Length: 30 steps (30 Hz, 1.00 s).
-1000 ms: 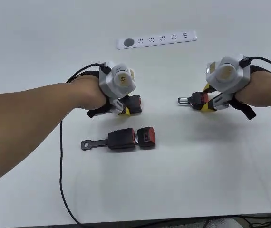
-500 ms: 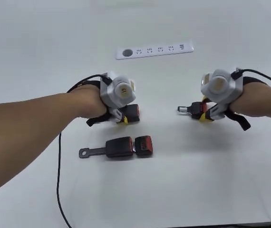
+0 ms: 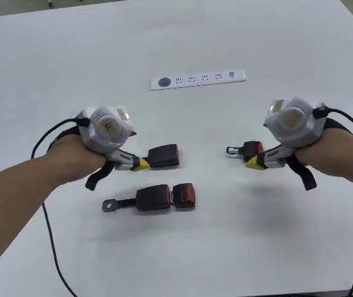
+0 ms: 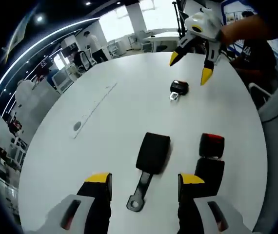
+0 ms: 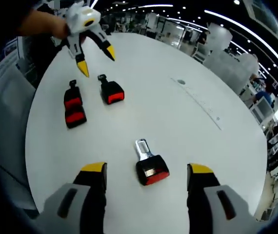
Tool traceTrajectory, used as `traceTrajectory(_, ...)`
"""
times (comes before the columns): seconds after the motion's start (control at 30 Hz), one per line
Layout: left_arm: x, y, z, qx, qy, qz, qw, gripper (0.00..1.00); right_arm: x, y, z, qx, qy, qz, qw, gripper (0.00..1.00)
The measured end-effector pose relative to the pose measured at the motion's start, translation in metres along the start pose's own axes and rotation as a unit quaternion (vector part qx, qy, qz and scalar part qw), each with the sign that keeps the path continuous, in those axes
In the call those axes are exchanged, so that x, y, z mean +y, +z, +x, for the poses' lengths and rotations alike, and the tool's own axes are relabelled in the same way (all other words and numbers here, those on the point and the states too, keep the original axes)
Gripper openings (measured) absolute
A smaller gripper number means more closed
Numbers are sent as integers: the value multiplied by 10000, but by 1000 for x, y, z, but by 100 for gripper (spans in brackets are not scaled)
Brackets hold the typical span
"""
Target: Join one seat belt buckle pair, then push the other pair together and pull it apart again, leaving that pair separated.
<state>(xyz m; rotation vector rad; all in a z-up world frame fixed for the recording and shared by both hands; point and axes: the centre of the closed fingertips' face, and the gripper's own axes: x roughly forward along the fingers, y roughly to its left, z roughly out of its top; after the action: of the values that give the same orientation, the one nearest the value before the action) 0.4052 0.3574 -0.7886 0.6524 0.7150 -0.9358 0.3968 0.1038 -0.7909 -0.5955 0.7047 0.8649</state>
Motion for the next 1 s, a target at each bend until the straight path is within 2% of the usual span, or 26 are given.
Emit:
traceTrajectory(0.07, -9, -12, -14, -13, 30, -106, 9999, 59, 14, 0, -10, -211, 38, 239, 9995, 69)
traceTrajectory(0.13, -16, -21, -29, -60, 69, -349, 9993, 62, 22, -4, -18, -243, 8, 259, 9994, 71)
traceTrajectory(0.23, -24, -24, -49, -243, 185, -588, 9978, 69, 37, -12, -31, -335, -15, 428, 9985, 76)
traceTrajectory(0.27, -27, -27, -56, -248, 275, -750, 9965, 70, 41, -13, -34, -376, -15, 481, 9981, 79)
traceTrajectory(0.37, -41, -28, -75, -488, 453, -1070, 9920, 78, 55, -16, -47, -491, -1, 695, 9964, 80)
traceTrajectory(0.57, -62, -51, -90, -372, 557, -1330, 9889, 95, 76, -12, -68, -717, -28, 679, 9951, 88)
traceTrajectory(0.7, -64, -59, -98, -433, 671, -1483, 9857, 100, 78, -16, -70, -716, -71, 505, 9961, 100)
traceTrajectory(0.83, -62, -63, -107, -507, 826, -1595, 9824, 100, 79, -15, -78, -718, -178, 438, 9963, 100)
traceTrajectory(1.0, -63, -69, -116, -583, 929, -1689, 9795, 100, 80, -20, -82, -722, -284, 739, 9942, 100)
